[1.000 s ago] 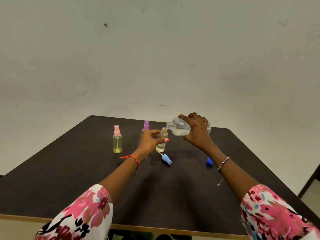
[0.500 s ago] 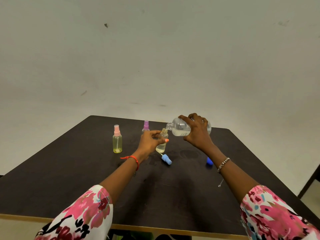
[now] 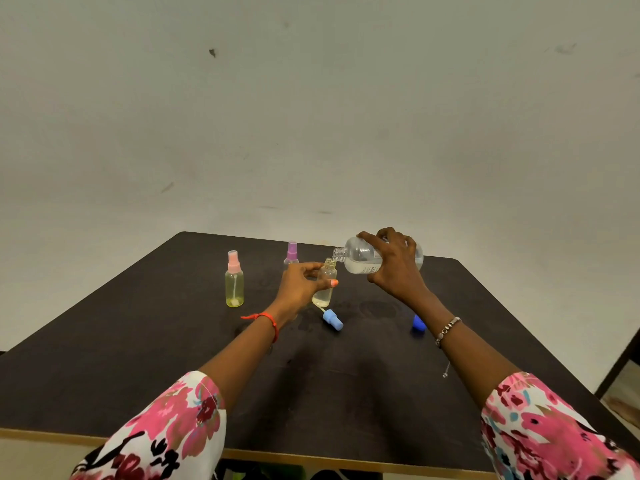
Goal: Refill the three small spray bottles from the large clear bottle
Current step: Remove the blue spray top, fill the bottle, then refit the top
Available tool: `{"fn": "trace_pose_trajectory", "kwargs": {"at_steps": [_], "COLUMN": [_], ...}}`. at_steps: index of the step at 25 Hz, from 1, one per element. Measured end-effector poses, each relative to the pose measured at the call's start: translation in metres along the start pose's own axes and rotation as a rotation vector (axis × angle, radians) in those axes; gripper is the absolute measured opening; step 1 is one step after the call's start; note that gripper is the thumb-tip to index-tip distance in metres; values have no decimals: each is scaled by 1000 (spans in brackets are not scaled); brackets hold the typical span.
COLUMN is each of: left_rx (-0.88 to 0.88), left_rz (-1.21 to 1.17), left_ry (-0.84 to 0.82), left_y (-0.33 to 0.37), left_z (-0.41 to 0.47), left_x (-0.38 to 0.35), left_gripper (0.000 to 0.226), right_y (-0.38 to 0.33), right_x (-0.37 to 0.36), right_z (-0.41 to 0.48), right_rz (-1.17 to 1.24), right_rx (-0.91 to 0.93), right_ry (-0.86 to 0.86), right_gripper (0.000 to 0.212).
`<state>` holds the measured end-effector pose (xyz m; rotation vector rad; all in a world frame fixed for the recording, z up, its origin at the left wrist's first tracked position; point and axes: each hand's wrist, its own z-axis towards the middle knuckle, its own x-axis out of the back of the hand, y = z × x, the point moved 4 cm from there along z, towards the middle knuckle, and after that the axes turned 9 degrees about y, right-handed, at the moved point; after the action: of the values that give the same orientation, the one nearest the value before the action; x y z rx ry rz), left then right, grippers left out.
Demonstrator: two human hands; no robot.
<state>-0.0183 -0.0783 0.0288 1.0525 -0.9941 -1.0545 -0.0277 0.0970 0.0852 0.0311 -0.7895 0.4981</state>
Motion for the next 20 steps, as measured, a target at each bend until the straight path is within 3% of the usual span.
{"fn": "trace_pose_trajectory", "kwargs": {"at_steps": [20], "left_rx": [32], "left_rz": [-24], "left_ry": [-7], "left_y": [-1], "left_z": [-1], "left_x": [-2], "left_gripper": [48], "right_y": [1], "right_x": [0], "right_z": [2], "right_rz": [8], "right_rx": [-5], "right_ry": [12], "right_gripper": [68]}}
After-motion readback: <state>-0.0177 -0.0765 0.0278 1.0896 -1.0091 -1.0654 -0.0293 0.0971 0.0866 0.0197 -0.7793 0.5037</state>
